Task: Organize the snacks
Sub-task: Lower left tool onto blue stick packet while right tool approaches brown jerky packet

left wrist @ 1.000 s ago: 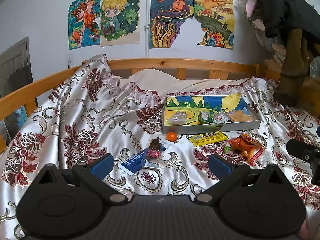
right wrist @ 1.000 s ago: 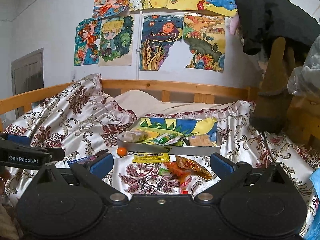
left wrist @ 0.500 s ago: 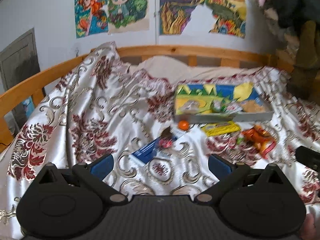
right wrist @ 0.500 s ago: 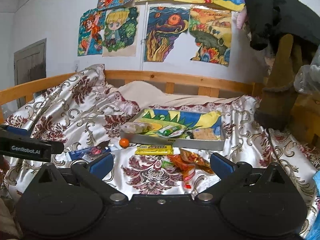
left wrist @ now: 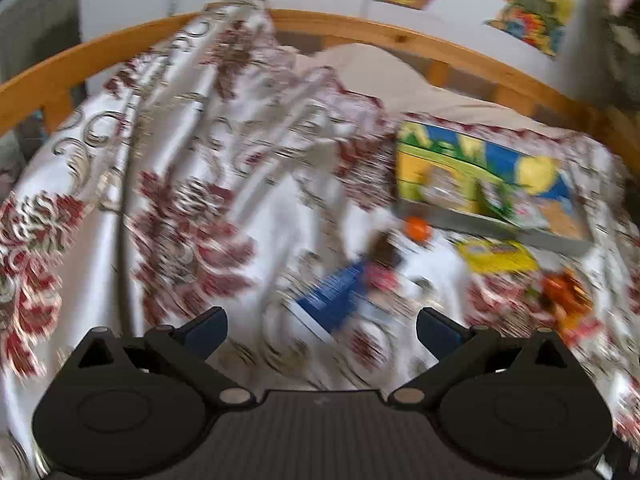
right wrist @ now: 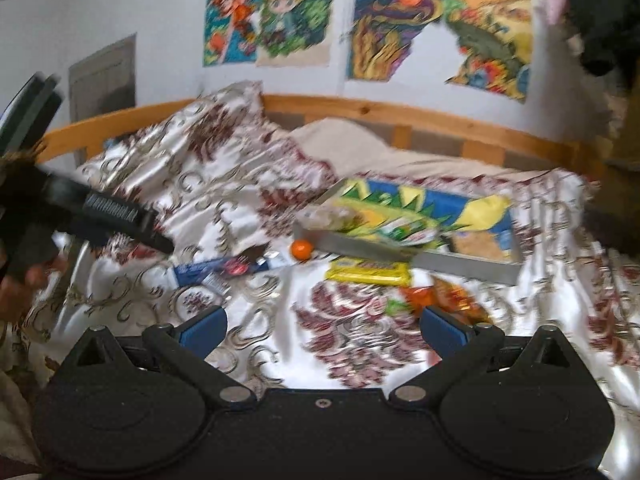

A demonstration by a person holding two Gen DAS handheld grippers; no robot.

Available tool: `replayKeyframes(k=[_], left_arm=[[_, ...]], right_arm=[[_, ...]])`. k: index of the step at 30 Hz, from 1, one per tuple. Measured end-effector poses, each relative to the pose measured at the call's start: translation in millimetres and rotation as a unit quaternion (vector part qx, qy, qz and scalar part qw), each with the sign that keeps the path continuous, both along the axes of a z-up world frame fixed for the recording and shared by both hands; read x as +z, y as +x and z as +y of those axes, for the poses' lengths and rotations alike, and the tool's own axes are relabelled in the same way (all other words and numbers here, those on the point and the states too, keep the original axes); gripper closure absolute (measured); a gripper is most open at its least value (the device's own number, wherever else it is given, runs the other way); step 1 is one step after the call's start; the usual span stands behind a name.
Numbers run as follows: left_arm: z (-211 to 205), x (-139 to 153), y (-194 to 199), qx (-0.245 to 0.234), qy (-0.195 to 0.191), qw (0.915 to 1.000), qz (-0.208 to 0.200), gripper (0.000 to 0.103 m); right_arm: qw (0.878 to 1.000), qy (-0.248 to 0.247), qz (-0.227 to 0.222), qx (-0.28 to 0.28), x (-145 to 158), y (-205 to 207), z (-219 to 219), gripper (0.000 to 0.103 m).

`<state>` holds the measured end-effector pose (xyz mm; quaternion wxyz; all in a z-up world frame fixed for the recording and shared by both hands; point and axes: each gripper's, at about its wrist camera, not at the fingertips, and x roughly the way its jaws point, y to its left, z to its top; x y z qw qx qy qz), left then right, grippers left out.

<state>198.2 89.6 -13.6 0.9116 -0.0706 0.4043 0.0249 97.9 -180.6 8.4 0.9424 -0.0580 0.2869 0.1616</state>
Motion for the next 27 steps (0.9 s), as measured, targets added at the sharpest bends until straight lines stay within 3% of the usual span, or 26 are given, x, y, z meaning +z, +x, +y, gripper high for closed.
replayKeyframes(k=[8, 14, 20, 27], left_arm=[[30.7, -7.8, 37.6, 0.011, -0.009, 0.9997, 0.022, 0.000], [49.1, -8.7, 42.5, 0.048, 0.010, 0.9988, 0.007, 0.000], [55.5, -14.4, 47.0, 0.053, 0.010, 0.9985, 0.007, 0.000], [55.4, -23.2, 54.0, 0.040, 0.004, 0.9992, 0.007, 0.000]], right_arm=[[0.998, -0.018, 0.017, 0.060, -26.9, 36.0, 48.7, 0.001], [0.998, 0.034, 0.060, 0.015, -45.5, 92.4, 71.3, 0.001], [0.988, 0.098, 0.118, -0.022, -66.0, 141.1, 97.3, 0.001], [0.983, 0.104, 0.150, -0.028, -85.2, 160.6, 119.6, 0.013]])
